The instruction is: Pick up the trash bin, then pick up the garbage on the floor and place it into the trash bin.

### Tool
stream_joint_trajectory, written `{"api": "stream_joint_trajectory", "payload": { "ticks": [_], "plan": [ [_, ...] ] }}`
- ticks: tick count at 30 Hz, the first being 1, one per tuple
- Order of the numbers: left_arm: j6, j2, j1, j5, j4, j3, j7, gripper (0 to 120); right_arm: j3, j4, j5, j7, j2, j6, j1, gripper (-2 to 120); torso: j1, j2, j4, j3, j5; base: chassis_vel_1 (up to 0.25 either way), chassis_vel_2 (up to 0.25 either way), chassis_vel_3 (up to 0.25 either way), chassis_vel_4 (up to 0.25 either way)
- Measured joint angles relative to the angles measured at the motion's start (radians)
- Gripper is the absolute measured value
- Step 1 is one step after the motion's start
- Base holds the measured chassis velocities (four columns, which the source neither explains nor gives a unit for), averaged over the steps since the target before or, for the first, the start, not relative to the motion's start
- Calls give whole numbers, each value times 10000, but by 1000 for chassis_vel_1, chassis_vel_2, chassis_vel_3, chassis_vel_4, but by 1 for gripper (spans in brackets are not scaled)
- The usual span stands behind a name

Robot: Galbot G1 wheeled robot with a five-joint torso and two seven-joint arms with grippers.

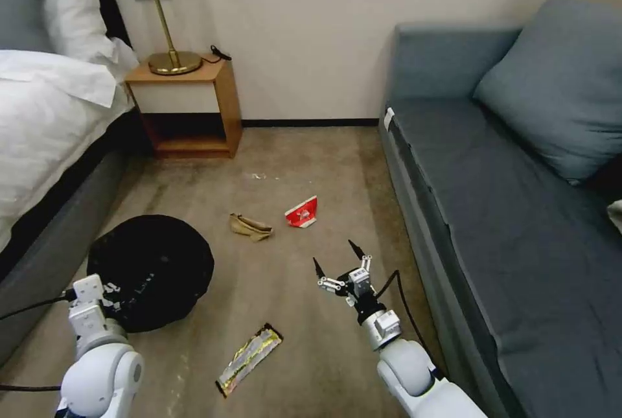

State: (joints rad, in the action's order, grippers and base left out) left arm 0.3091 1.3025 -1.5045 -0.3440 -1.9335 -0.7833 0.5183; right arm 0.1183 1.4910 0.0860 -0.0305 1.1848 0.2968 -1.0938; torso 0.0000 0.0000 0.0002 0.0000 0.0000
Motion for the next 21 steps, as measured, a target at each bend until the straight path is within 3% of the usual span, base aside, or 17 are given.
{"api": "stream_joint_trajectory", "payload": {
  "ticks": [4, 10, 14, 21],
  "plan": [
    [-4, 98, -20, 81, -12, 9, 0, 2, 1366, -430, 105, 918, -651, -989, 1101, 100, 0, 0, 1, 0, 2, 31, -20, -21, 21],
    [-122, 296, -77, 332, 1, 93, -1, 2, 3293, -1377, 98, 1899, -965, -1546, 2969, 100, 0, 0, -1, 0, 2, 0, 0, 0, 0],
    [-157, 608, 6, 454, 28, 110, 12, 2, 5150, -2407, 128, 2488, -822, -1590, 4374, 100, 0, 0, 0, 0, -2, 0, 0, 0, 0],
    [-161, 688, 30, 507, -26, 59, 20, 2, 5908, -3748, -225, 3887, 6, -1273, 4841, 100, -1, 0, -2, 1, -1, 0, 0, 0, 0]
  ]
}}
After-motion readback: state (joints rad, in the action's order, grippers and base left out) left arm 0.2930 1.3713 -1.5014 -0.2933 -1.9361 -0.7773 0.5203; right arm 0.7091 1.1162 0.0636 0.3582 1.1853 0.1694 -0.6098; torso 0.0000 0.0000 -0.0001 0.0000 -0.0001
